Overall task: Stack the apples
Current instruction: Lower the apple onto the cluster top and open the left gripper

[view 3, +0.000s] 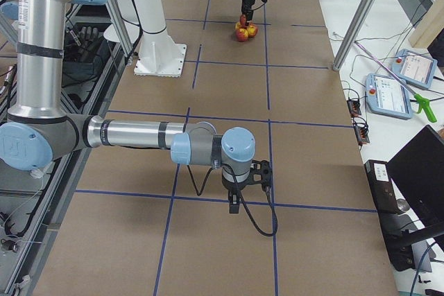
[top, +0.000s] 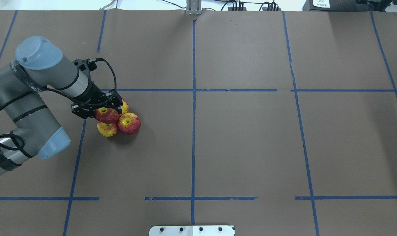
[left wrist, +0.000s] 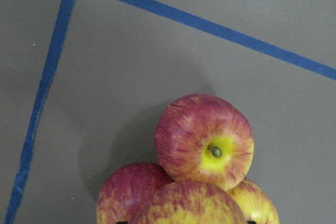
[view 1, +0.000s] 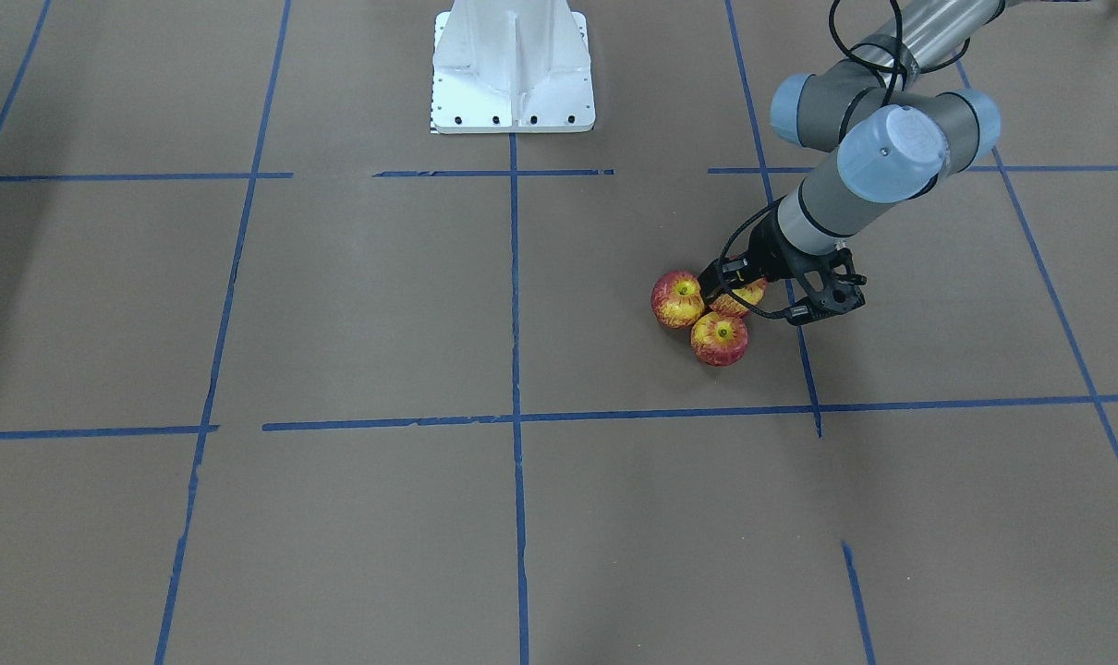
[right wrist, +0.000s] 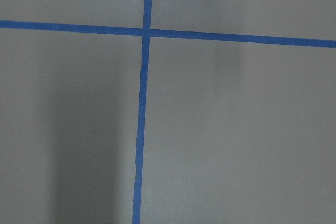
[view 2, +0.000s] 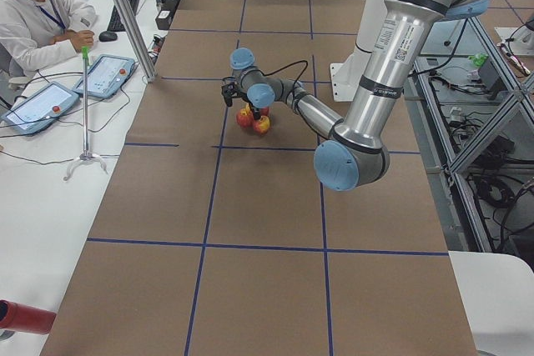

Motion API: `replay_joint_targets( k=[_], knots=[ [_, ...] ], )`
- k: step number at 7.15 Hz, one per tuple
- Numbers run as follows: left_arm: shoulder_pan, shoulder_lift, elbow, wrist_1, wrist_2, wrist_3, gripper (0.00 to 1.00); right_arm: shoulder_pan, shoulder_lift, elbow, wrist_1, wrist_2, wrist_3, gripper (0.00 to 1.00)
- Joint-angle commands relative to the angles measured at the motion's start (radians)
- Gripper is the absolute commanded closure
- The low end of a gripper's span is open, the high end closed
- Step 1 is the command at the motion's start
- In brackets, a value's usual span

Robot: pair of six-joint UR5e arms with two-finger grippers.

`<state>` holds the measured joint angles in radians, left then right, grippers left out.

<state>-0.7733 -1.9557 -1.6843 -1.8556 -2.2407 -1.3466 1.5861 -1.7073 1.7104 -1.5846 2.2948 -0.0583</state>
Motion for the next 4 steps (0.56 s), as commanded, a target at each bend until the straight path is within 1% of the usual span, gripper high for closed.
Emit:
replay_joint_targets(
  k=[1,3,4],
  knots=[
    [0.003,-0.012,-0.002,0.024,0.013,0.001,0.87,0.000,0.000,0.000,0.000,0.000,0.000,0.00],
    [0.003,-0.014,-0.003,0.033,0.013,0.001,0.84,0.000,0.000,0.000,0.000,0.000,0.000,0.00],
    [0.003,-0.014,-0.002,0.033,0.013,0.001,0.78,0.000,0.000,0.000,0.000,0.000,0.000,0.00]
  ],
)
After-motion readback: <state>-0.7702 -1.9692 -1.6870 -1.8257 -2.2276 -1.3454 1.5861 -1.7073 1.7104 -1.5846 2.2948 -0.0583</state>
